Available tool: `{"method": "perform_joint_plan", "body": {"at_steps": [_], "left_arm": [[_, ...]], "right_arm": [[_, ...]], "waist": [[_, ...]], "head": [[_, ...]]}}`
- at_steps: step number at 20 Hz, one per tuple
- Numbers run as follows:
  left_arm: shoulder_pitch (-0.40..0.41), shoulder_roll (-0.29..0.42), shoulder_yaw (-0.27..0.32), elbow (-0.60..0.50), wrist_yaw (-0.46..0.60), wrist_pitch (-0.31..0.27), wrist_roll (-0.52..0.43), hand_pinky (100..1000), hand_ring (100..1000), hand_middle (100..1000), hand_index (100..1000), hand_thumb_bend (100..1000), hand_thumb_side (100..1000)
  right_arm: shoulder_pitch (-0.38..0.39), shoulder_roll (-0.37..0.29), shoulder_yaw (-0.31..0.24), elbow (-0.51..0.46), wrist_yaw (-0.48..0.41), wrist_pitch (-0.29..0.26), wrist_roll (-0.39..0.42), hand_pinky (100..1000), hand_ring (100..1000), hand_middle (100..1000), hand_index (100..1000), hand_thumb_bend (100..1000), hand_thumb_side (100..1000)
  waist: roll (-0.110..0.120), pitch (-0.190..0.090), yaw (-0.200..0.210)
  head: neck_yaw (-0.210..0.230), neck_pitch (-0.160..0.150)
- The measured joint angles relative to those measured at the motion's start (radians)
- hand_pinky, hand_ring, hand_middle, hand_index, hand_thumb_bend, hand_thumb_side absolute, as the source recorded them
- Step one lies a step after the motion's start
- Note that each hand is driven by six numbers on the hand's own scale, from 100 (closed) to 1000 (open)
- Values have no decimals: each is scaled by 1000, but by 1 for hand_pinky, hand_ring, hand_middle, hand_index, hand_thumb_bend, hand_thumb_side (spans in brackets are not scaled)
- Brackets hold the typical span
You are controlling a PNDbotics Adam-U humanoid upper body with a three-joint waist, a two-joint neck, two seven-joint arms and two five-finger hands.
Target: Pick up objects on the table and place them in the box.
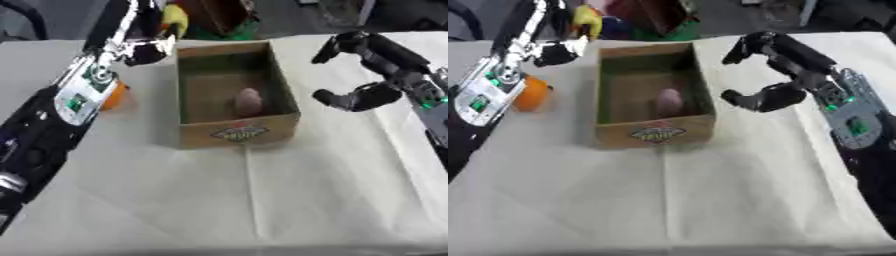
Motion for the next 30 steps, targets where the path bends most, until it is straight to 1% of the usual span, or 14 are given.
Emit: {"method": "perform_joint_plan", "body": {"at_steps": [1,2,3,4,6,8,9,10,11,15,20,23,26,30], "left_arm": [[-4,-11,-8,12,-17,-16,-34,573,443,378,528,251,193],[-8,-20,-14,24,-39,-34,-73,604,489,437,581,362,154],[-9,-29,-20,35,-63,-52,-120,617,512,464,607,253,217],[-10,-38,-25,47,-86,-69,-173,632,535,489,631,260,227],[-11,-52,-28,72,-126,-98,-284,649,569,528,672,301,244],[-10,-62,-27,91,-153,-114,-375,672,608,610,725,344,262],[-10,-64,-24,95,-165,-117,-407,690,611,619,732,354,264],[-10,-66,-20,97,-173,-117,-429,692,629,664,764,426,279],[-10,-67,-14,97,-179,-114,-440,693,627,665,768,442,282],[-5,-61,20,54,-174,-66,-385,684,596,622,755,431,270],[15,8,81,-67,-107,55,-234,681,591,617,754,406,240],[49,65,119,-103,-81,126,-185,679,592,621,758,420,253],[92,115,148,-95,-91,173,-176,678,593,622,757,443,263],[140,150,178,-25,-139,201,-184,679,599,629,765,458,270]], "right_arm": [[-2,5,6,2,3,-5,6,688,662,630,737,405,570],[-3,10,12,4,4,-10,12,688,662,630,737,409,572],[-5,15,17,6,6,-15,19,688,662,630,737,411,572],[-5,17,21,7,8,-19,25,689,663,631,738,415,575],[-5,23,27,11,12,-28,34,691,665,633,740,425,579],[-5,24,32,13,15,-35,41,690,664,631,738,422,578],[-5,24,32,15,16,-37,44,690,663,631,738,394,592],[-5,24,32,17,18,-39,45,689,662,629,737,415,574],[-5,24,32,18,19,-39,45,688,661,628,736,413,572],[-5,24,31,18,20,-37,44,688,661,627,736,415,573],[3,23,29,23,23,-35,43,688,661,627,736,413,573],[4,22,25,24,27,-33,40,688,661,627,737,412,573],[9,18,23,24,30,-31,36,688,661,627,736,411,571],[13,13,18,24,30,-28,33,687,661,627,737,413,572]], "waist": [[0,0,-5],[0,0,-9],[0,0,-12],[0,1,-13],[0,1,-16],[1,1,-16],[1,1,-16],[2,1,-15],[3,1,-14],[4,1,-5],[7,0,8],[9,-1,16],[11,-2,23],[11,-2,29]], "head": [[2,0],[5,0],[7,0],[8,0],[9,0],[9,0],[8,0],[8,0],[7,0],[0,0],[-9,0],[-17,0],[-24,0],[-31,0]]}}
